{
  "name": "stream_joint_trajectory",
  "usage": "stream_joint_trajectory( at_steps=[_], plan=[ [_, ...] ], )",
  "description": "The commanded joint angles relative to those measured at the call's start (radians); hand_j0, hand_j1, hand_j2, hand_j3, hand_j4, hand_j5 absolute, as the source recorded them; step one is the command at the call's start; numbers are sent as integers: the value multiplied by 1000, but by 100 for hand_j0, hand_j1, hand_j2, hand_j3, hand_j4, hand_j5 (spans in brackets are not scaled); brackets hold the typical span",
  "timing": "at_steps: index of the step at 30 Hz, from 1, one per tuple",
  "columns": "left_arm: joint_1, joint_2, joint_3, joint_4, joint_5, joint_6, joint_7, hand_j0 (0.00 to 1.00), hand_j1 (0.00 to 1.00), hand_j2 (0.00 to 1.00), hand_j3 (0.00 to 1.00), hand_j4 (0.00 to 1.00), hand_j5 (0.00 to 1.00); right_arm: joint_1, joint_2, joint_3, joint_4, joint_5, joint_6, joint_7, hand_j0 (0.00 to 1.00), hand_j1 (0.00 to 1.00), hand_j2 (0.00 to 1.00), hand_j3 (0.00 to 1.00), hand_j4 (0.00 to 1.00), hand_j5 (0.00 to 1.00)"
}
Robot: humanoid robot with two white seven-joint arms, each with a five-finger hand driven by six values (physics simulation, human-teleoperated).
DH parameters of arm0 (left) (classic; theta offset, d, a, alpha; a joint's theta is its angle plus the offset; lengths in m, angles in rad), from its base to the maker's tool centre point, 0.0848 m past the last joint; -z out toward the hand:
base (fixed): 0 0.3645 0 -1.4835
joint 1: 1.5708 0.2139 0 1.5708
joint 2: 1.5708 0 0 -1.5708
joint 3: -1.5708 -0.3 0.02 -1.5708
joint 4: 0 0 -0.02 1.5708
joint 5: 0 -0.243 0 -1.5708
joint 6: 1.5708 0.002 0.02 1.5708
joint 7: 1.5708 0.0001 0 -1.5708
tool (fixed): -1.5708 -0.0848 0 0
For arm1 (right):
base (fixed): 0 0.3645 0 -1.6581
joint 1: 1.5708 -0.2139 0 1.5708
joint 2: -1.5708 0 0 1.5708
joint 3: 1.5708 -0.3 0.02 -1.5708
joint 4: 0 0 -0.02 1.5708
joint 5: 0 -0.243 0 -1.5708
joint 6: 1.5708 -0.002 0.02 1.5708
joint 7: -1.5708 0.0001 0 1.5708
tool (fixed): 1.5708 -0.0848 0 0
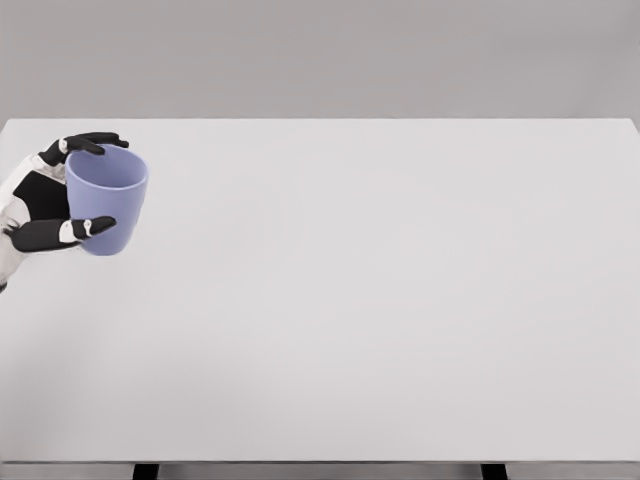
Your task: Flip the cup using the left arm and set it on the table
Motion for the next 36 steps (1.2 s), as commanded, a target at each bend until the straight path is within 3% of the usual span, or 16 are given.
stream_joint_trajectory(
  at_steps=[1,3,6,12,16,19,26,36],
  plan=[
    [0,-102,-6,60,9,59,-5,54,54,54,54,54,54,0,0,0,0,0,0,0,100,100,100,100,100,100],
    [-43,-155,-9,93,-22,65,-5,56,56,56,56,56,56,0,0,0,0,0,0,0,100,100,100,100,100,100],
    [-123,-269,-22,199,-170,54,-5,57,57,57,57,57,57,0,0,0,0,0,0,0,100,100,100,100,100,100],
    [-193,-412,-20,317,-327,-22,-5,57,57,57,57,57,57,0,0,0,0,0,0,0,100,100,100,100,100,100],
    [-221,-448,-20,346,-348,-33,-5,58,58,58,58,58,58,0,0,0,0,0,0,0,100,100,100,100,100,100],
    [-235,-502,-19,423,-396,-79,-5,58,58,58,58,58,58,0,0,0,0,0,0,0,100,100,100,100,100,100],
    [-235,-533,-17,449,-477,-113,-5,58,58,58,58,58,58,0,0,0,0,0,0,0,100,100,100,100,100,100],
    [-219,-531,-15,448,-487,-113,-5,59,59,59,59,59,59,0,0,0,0,0,0,0,100,100,100,100,100,100]
  ],
)
